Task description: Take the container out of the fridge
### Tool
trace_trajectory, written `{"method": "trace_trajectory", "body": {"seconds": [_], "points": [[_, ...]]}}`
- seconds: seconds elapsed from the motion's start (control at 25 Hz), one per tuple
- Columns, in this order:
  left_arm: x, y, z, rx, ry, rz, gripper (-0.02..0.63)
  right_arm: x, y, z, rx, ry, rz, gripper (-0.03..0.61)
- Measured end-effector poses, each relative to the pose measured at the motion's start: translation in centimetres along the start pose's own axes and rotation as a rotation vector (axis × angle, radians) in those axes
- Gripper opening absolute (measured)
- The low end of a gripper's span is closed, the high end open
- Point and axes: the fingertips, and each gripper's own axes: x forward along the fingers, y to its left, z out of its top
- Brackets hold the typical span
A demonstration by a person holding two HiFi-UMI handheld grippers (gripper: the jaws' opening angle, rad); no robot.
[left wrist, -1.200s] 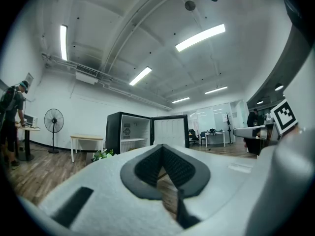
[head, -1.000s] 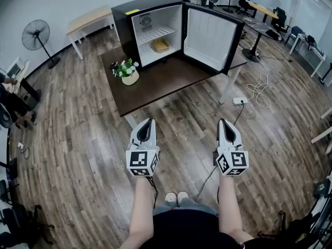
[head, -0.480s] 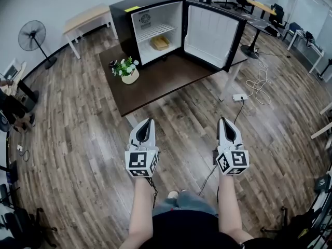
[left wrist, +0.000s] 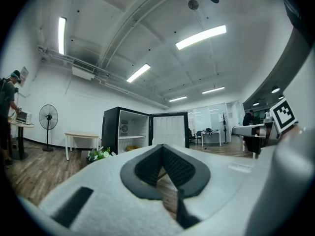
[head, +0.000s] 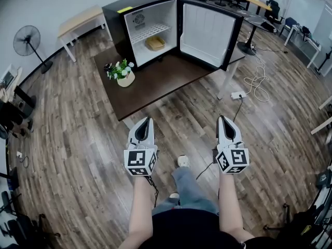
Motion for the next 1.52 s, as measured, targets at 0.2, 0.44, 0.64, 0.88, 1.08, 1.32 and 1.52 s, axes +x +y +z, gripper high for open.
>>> {"method": "trace_trajectory", "body": {"seconds": [0.2, 0.44, 0.64, 0.88, 1.08, 1.32, 1.52], "points": [[3.8, 1.4, -0.3, 0.012, -0.008, 0.007, 0.005, 4.3, -1.3, -0.7, 0.014, -0.020, 0.013, 0.008], [9.9, 4.1, -0.9, 0.031, -0.012, 0.050, 0.005, 11.9, -3.3, -2.3, 0.020, -0.030, 0.063, 0.008], [16.4, 6.7, -2.6, 0.031, 0.014, 0.090, 0.005, 19.9, -5.6, -4.0, 0.029, -0.007, 0.102, 0.008], [23.8, 9.9, -2.9, 0.042, 0.034, 0.148, 0.005, 29.0, -7.3, -4.6, 0.011, 0.020, 0.169, 0.008], [31.6, 12.0, -2.7, 0.035, 0.042, 0.183, 0.005, 37.7, -9.6, -4.5, -0.038, 0.035, 0.235, 0.009], [39.1, 15.1, -1.3, 0.014, 0.033, 0.230, 0.005, 47.1, -10.6, -4.7, -0.027, 0.058, 0.309, 0.008], [42.7, 16.6, -1.3, 0.016, 0.037, 0.241, 0.005, 51.9, -10.6, -5.4, -0.013, 0.068, 0.349, 0.008]]}}
